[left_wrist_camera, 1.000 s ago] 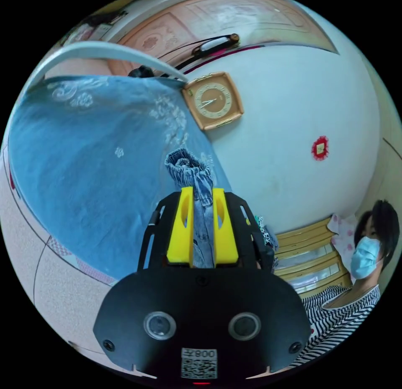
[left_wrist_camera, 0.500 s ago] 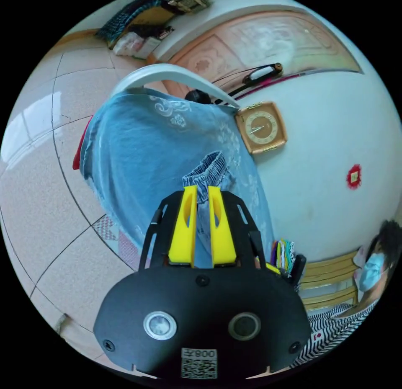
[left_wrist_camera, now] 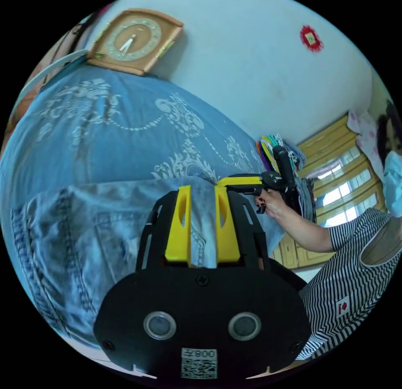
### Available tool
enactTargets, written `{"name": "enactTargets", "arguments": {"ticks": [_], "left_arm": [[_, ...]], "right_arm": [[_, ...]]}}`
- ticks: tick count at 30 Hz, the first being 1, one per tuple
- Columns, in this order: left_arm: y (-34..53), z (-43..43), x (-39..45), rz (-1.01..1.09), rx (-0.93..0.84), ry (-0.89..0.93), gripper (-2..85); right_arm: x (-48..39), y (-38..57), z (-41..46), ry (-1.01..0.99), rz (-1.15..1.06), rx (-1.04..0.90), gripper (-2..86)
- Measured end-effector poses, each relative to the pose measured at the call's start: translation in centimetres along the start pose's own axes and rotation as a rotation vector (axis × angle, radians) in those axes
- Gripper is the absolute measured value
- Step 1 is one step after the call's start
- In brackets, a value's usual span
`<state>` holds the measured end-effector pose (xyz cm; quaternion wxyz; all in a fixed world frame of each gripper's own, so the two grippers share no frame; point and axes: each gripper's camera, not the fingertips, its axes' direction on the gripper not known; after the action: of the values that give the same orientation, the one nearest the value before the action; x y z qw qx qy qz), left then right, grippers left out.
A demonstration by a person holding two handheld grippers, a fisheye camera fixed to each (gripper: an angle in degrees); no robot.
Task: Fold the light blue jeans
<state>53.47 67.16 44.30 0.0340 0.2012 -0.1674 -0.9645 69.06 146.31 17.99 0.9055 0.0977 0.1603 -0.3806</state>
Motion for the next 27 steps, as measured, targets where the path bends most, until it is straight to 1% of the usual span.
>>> {"name": "enactTargets", "arguments": {"ticks": [2,4,8,10,12,14,16,18,21,23,25,27], "left_arm": [[-2.1,4.0,1.0,0.07,-0.056,0.0,9.2],[-3.4,6.4,1.9,0.129,-0.089,-0.012,9.6],[-6.2,12.2,3.7,0.274,-0.223,-0.124,10.3],[-7.5,14.8,3.6,0.29,-0.28,-0.14,10.1],[-8.6,17.6,3.1,0.274,-0.335,-0.119,9.4],[-9.5,21.7,2.1,0.252,-0.455,-0.104,7.2],[-9.6,24.0,1.8,0.249,-0.501,-0.092,5.5],[-9.4,24.8,2.1,0.276,-0.484,-0.093,4.3],[-8.7,24.0,3.3,0.337,-0.352,-0.111,3.2],[-7.6,23.2,4.1,0.383,-0.266,-0.11,2.9],[-6.8,23.0,4.1,0.379,-0.213,-0.092,2.7],[-6.2,23.1,3.5,0.342,-0.172,-0.048,2.5]], "right_arm": [[-0.5,0.8,-0.3,-0.033,-0.022,0.037,1.3],[-0.9,1.6,-0.6,-0.019,-0.026,0.075,0.8],[-1.1,3.0,-0.8,-0.023,-0.012,0.136,0.3],[-1.2,3.4,-0.8,-0.022,-0.006,0.154,0.2],[-1.5,3.8,-0.6,-0.006,-0.012,0.16,0.2],[-1.6,4.3,-0.4,0.008,-0.007,0.172,0.2],[-1.5,4.7,-0.4,0.005,0.001,0.181,0.1],[-1.4,5.2,-0.6,-0.004,0.0,0.193,0.1],[-1.2,6.2,-1.6,-0.057,-0.009,0.235,0.1],[-1.2,7.2,-2.7,-0.113,-0.003,0.303,0.1],[-1.5,7.5,-2.9,-0.124,-0.01,0.322,0.1],[-1.7,7.4,-1.8,-0.102,-0.023,0.281,0.2]]}}
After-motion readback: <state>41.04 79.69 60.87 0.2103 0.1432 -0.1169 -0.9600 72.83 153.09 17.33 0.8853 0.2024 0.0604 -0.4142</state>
